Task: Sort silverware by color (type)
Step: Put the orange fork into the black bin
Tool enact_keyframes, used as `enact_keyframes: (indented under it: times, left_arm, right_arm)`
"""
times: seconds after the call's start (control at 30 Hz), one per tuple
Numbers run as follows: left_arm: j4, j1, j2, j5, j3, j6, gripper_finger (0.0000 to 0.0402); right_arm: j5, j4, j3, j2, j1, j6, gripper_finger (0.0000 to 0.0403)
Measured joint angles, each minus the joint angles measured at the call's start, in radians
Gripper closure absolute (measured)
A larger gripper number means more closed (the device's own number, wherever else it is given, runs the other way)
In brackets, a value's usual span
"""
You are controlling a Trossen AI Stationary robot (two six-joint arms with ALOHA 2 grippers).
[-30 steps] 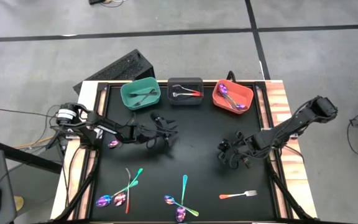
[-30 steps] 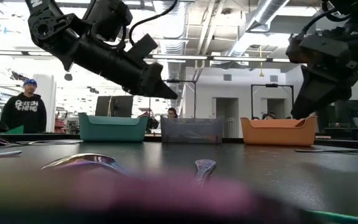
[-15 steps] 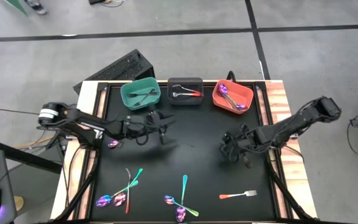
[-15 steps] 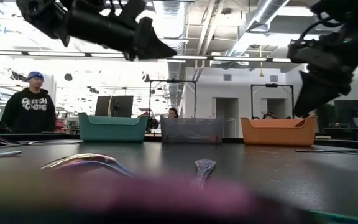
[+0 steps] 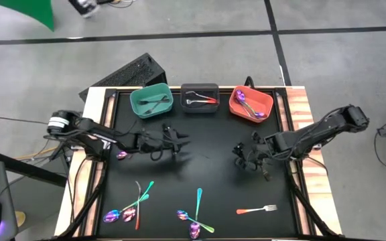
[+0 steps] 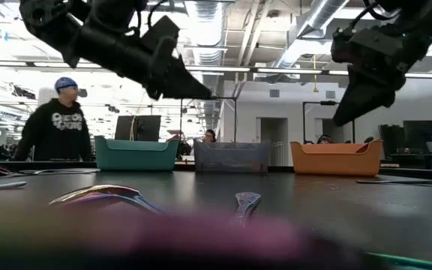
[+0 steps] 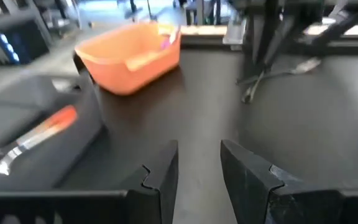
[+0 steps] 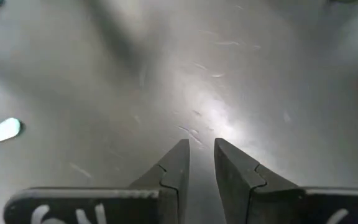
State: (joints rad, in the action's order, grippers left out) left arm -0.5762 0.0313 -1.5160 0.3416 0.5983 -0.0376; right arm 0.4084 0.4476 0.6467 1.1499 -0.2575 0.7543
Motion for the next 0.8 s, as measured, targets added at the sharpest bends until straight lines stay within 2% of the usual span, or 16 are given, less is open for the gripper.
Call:
enact_keyframes:
  times: [0.13, 0.27, 0.47, 0.7, 0.8]
  left_arm:
    - [0.003, 0.018, -0.044, 0.031, 0.0, -0.032, 0.0292]
    - [0.032, 0.023, -0.034, 0.041, 0.0, -0.052, 0.0292]
    - [0.192, 0.063, 0.078, 0.165, 0.0, -0.004, 0.0292]
    - [0.446, 0.134, 0.293, 0.319, 0.001, 0.001, 0.0292]
    - [0.601, 0.16, 0.36, 0.455, 0.001, -0.018, 0.0292]
  right_arm:
    - [-0.007, 0.198, 0.061, -0.001, 0.017, -0.014, 0.0311]
    - [-0.036, 0.284, 0.069, -0.001, 0.068, -0.082, 0.0311]
    - [-0.247, 0.262, 0.035, 0.024, 0.202, -0.153, 0.0311]
    - [-0.257, 0.24, 0.035, 0.036, 0.209, -0.035, 0.0311]
    - [-0.212, 0.141, 0.035, 0.036, 0.16, 0.057, 0.0311]
